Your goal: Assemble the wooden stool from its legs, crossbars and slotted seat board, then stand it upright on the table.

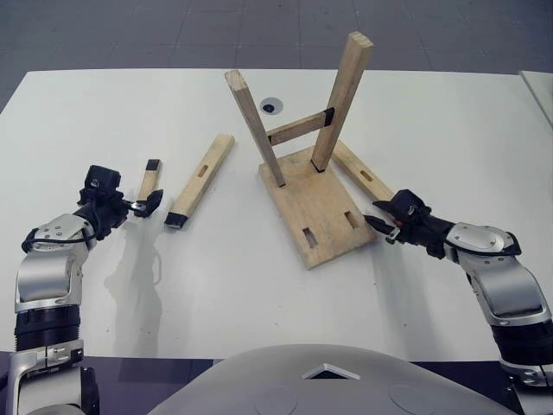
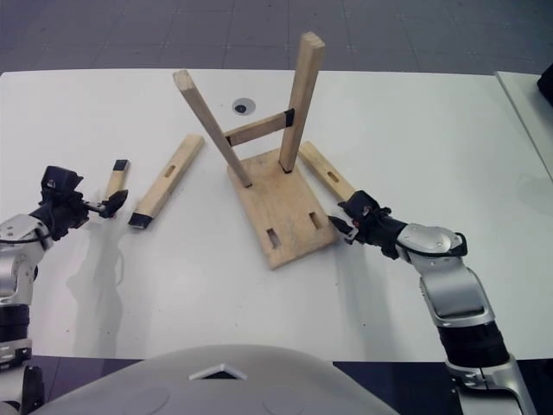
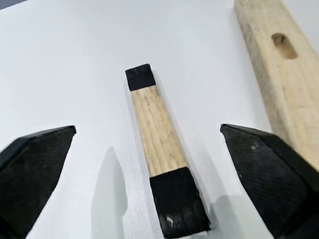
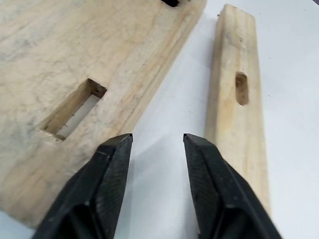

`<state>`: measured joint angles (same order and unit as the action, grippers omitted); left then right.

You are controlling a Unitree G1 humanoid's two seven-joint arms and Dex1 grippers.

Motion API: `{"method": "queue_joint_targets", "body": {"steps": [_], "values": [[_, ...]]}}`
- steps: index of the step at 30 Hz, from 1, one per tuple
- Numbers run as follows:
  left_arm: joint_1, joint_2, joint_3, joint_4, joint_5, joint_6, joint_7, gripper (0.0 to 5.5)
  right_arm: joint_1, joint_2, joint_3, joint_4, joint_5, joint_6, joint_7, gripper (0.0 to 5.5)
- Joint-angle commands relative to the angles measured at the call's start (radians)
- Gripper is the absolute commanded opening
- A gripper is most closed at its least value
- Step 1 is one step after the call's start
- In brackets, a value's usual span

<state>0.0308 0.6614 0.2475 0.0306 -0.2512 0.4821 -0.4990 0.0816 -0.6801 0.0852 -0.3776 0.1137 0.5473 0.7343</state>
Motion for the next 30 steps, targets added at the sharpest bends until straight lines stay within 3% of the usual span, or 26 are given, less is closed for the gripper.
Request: {"method": "queue_joint_targets", "body": {"steps": [1,5,10,19,24,28,30], "values": [[0.022,-0.016,0.015,0.011,0.013,-0.001,0.019,4.92,-0.005,0.030,0.023,-0.078,0.036,0.051,-0.009,2.65],[0.032,-0.019,0.011,0.010,0.020,0.016,0.017,4.26,-0.031,0.052,0.021,-0.155,0.065,0.108,-0.027,3.26],[0.045,-0.021,0.002,-0.023,-0.002,0.082,0.001,3.51,-0.118,0.059,-0.062,-0.240,0.164,0.216,-0.044,3.95],[0.029,-0.038,-0.016,-0.059,0.017,0.129,0.014,1.97,-0.333,0.220,-0.258,-0.343,0.522,0.506,-0.168,5.37],[-0.035,-0.049,-0.014,-0.036,0.041,0.054,0.043,1.28,-0.444,0.299,-0.339,-0.318,0.681,0.579,-0.274,5.40],[-0.108,-0.078,0.014,-0.011,0.044,-0.069,0.081,1.28,-0.510,0.352,-0.386,-0.277,0.802,0.610,-0.362,5.40],[-0.169,-0.095,0.030,0.009,0.056,-0.229,0.105,1.28,-0.544,0.399,-0.413,-0.240,0.880,0.615,-0.431,5.40]]}}
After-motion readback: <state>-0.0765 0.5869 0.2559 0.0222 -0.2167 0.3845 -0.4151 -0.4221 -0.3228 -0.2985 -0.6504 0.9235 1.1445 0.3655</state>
